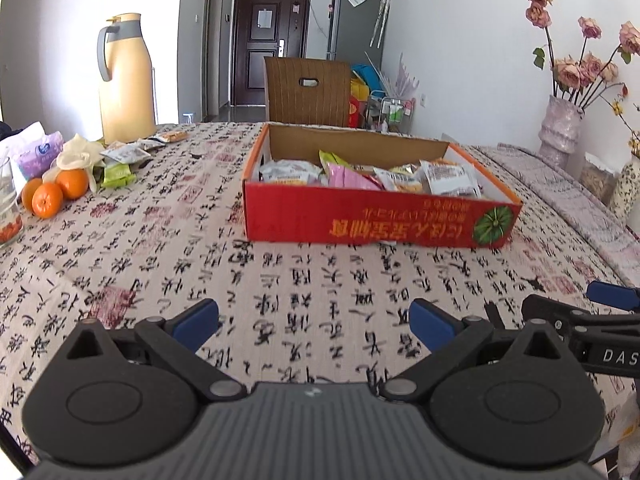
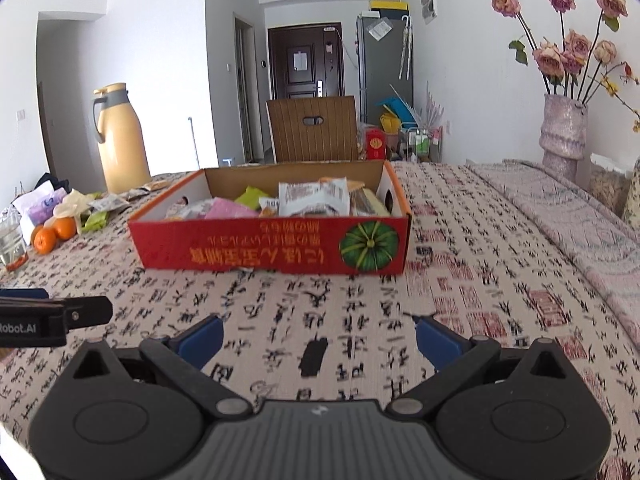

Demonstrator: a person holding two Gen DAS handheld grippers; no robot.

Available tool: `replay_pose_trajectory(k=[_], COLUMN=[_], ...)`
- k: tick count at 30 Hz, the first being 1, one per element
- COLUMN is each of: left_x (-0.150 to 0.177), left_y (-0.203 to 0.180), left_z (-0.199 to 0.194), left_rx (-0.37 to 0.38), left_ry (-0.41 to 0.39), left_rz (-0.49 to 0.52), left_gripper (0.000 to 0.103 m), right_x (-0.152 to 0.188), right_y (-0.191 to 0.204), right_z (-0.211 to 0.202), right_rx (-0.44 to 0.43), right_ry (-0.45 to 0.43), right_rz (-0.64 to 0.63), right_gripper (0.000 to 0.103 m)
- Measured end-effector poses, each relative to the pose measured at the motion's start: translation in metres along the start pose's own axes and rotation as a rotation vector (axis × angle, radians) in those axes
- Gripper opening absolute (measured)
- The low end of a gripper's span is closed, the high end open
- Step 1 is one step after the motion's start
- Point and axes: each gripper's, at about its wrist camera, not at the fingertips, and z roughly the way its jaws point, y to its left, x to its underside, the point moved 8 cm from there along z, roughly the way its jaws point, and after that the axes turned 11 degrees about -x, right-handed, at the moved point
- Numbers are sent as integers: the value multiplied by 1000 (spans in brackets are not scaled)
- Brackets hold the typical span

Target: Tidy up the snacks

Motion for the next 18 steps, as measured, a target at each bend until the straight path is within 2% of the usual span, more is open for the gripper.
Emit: replay_pose_trajectory(k=[18], left_x=[12], left_y=[-6], left_z=[-6], left_rx=[6], left_ry=[11], left_rz=[27], left_gripper=[103], right_x=[13], right_y=[-3], right_z=[-7], right_rx=[-3], right_ry=[21], right_rz=[25], right_gripper=[103])
